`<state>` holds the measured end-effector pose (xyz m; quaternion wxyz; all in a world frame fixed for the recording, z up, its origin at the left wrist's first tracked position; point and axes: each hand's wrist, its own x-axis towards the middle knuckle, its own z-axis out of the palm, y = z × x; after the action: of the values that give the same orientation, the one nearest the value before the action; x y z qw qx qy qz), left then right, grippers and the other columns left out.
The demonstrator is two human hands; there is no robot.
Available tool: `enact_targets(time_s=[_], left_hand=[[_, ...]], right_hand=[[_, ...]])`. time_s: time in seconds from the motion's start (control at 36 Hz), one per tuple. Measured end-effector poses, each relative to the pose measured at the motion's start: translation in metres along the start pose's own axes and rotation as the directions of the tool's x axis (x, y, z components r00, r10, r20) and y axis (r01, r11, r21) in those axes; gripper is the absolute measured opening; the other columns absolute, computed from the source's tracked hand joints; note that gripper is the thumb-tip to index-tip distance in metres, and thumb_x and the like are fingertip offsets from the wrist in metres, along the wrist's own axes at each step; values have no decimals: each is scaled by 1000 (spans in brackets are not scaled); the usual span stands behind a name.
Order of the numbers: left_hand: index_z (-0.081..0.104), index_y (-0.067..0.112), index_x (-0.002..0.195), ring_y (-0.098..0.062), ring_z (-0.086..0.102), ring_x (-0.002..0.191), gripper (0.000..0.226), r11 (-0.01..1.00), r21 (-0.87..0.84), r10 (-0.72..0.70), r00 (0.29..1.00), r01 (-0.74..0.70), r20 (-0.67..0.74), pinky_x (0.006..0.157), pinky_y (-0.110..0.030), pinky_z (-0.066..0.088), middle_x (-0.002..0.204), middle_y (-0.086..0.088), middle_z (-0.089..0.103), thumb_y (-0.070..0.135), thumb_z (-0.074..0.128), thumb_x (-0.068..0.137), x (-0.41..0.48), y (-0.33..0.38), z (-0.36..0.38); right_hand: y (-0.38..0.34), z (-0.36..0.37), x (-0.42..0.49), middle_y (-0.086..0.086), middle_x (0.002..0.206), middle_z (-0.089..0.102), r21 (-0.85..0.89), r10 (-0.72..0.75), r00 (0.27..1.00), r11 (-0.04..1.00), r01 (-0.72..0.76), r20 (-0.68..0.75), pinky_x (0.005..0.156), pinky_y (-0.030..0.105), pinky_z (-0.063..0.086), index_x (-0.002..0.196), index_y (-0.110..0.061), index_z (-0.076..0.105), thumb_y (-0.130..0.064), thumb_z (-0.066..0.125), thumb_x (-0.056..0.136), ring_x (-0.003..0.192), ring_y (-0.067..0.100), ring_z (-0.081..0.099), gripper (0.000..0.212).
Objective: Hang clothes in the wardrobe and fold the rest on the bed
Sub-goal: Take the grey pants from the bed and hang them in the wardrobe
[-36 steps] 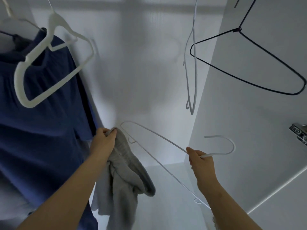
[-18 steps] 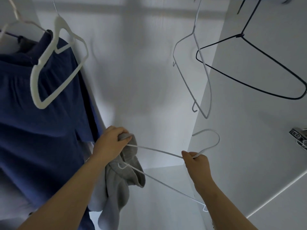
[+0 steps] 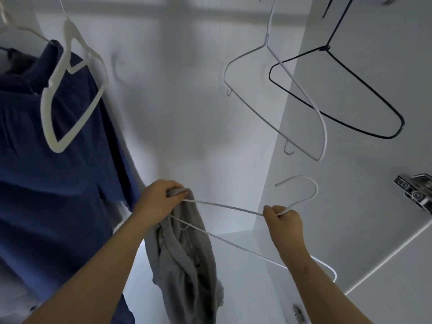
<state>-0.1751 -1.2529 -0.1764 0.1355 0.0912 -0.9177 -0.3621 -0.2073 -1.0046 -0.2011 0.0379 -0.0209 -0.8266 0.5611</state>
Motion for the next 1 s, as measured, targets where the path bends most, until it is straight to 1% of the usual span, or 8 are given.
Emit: enact_targets(time_s=[0.14, 0.28, 0.47, 0.61, 0.69, 0.78, 0.89, 1.0], left_hand=[[64, 33, 80, -15, 59, 91, 8, 998, -29, 63, 995, -61, 75, 81, -30, 46, 88, 8, 63, 29, 64, 87, -3, 18, 20], [67, 34, 100, -2, 53, 95, 22, 989, -44, 144, 983, -140, 110, 84, -17, 40, 99, 20, 62, 45, 66, 81, -13, 41, 31], [56, 42, 122, -10, 28, 132, 67, 771, 465, 324, 896, -436, 302, 108, -32, 13, 124, 23, 55, 75, 20, 75, -7, 30, 17], [63, 25, 115, -16, 58, 95, 38, 828, 358, 366, 899, -433, 240, 75, -20, 33, 102, 4, 65, 48, 41, 94, -9, 28, 21], [68, 21, 107, -18, 60, 83, 55, 864, 283, 387, 909, -416, 155, 65, -21, 37, 88, 2, 66, 57, 34, 83, -14, 22, 20], [68, 23, 109, -14, 57, 81, 49, 924, 230, 296, 952, -305, 75, 69, -28, 44, 84, 7, 62, 51, 40, 80, -18, 18, 19], [69, 26, 104, -11, 55, 75, 51, 930, 248, 264, 963, -270, 60, 65, -24, 42, 79, 9, 61, 58, 40, 76, -22, 14, 18], [69, 27, 103, -9, 54, 74, 47, 946, 246, 220, 975, -213, -3, 67, -27, 45, 79, 9, 62, 56, 42, 76, -26, 13, 18]], right_hand=[[-3, 17, -9, -10, 35, 19, -77, -7, 999, 997, 11, 52, 50, 26, 20, 46, -17, 23, -13, 52, 88, 46, 12, 20, 51], [-4, 26, -9, -2, 44, 25, 27, 110, 992, 993, -111, 58, 50, 25, 25, 49, -13, 32, -12, 50, 90, 46, 11, 24, 44], [-5, 20, -5, -10, 37, 21, 131, 103, 991, 985, -113, 82, 48, 24, 20, 48, -14, 28, -5, 51, 87, 45, 9, 19, 46], [-12, 22, -9, -10, 33, 35, 149, 18, 999, 989, -22, 29, 51, 22, 32, 47, -12, 47, -14, 56, 89, 41, 7, 31, 43], [-17, 21, -10, -10, 68, 57, 232, -98, 993, 966, 112, -72, 66, 24, 41, 75, -18, 58, -19, 64, 86, 65, 8, 50, 13], [-9, 22, -8, -14, 97, 54, 236, -128, 986, 960, 151, -110, 80, 19, 41, 97, -27, 50, -22, 70, 82, 92, 5, 52, 25], [0, 28, -15, -16, 79, 50, 33, -265, 922, 958, 286, -283, 78, 33, 45, 76, -28, 48, -14, 75, 77, 79, 17, 52, 30], [1, 32, -22, -14, 70, 51, 27, -324, 914, 940, 340, -244, 67, 17, 39, 67, -34, 45, -9, 71, 80, 66, 7, 49, 38]])
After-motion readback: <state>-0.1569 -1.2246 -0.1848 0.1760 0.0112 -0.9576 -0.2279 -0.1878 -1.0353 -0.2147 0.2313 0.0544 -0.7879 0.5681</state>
